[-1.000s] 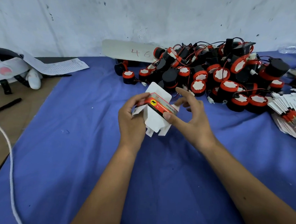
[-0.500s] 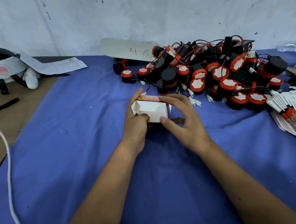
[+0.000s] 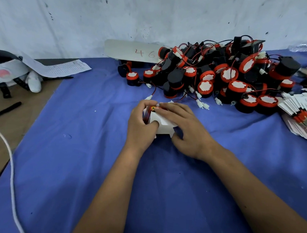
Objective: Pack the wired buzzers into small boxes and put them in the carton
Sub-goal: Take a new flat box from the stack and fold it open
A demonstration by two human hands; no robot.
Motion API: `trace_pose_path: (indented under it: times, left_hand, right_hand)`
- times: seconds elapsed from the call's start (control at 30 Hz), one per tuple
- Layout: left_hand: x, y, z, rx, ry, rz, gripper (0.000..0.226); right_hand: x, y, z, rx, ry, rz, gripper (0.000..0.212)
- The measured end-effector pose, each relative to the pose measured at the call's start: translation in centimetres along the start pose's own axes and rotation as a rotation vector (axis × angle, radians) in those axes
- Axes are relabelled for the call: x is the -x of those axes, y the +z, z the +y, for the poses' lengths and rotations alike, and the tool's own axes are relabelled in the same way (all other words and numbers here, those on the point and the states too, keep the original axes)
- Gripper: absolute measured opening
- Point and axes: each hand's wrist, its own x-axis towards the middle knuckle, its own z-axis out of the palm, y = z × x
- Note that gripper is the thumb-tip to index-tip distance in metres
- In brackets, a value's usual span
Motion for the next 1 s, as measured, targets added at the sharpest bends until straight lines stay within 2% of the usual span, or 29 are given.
trace_pose_path:
  times: [0.1,0.23,0.27,0.37,0.43,0.6,0.73,0.83,0.93,1.0]
  left_hand:
    - [0.0,0.0,0.3,0.037,-0.016,0.003,0.035]
    - [-0.3,0.1,0.0,0.06,0.006,-0.013,0.031]
    - [-0.4,0.1,0.0,0.078,-0.004,-0.006,0.032]
    - [-0.5,0.1,-0.2,0.128,-0.061,0.032,0.031]
    - [-0.5,0.1,-0.3,0.151,-0.087,0.043,0.03]
    - [-0.3,-0.1,0.1,0.155,-0.063,-0.002,0.025]
    - [-0.3,-0.6,0.1,0.18,-0.065,-0.121,0.029]
    - [-0.2,-1.1,-0.1,0.11,0.048,-0.22,0.038]
    - [-0.3,-1.2,-0.6,0.001,0.111,-0.168,0.05]
    - [-0.5,-1.2,-0.9,-0.033,0.125,-0.088,0.046]
  right_hand:
    - [0.1,0.0,0.4,0.003,0.001,0.017,0.078]
    - [-0.2,-0.1,1.0,0.017,0.053,0.224,0.057]
    - [-0.1,-0.3,1.2,0.016,0.071,0.223,0.059]
    - [0.1,-0.7,1.3,-0.005,0.09,0.049,0.093]
    - [0.1,-0.5,1.1,0.046,0.07,-0.001,0.099]
    - [0.0,-0.6,0.9,0.045,0.048,0.175,0.064]
    - [0.1,-0.5,0.6,0.066,0.072,0.234,0.053]
    - [0.0,-0.5,0.7,0.1,0.103,0.3,0.047]
    - [0.0,-0.6,1.0,0.007,0.099,0.315,0.04]
    - [0.1,-0.5,1.1,-0.076,0.104,0.319,0.029]
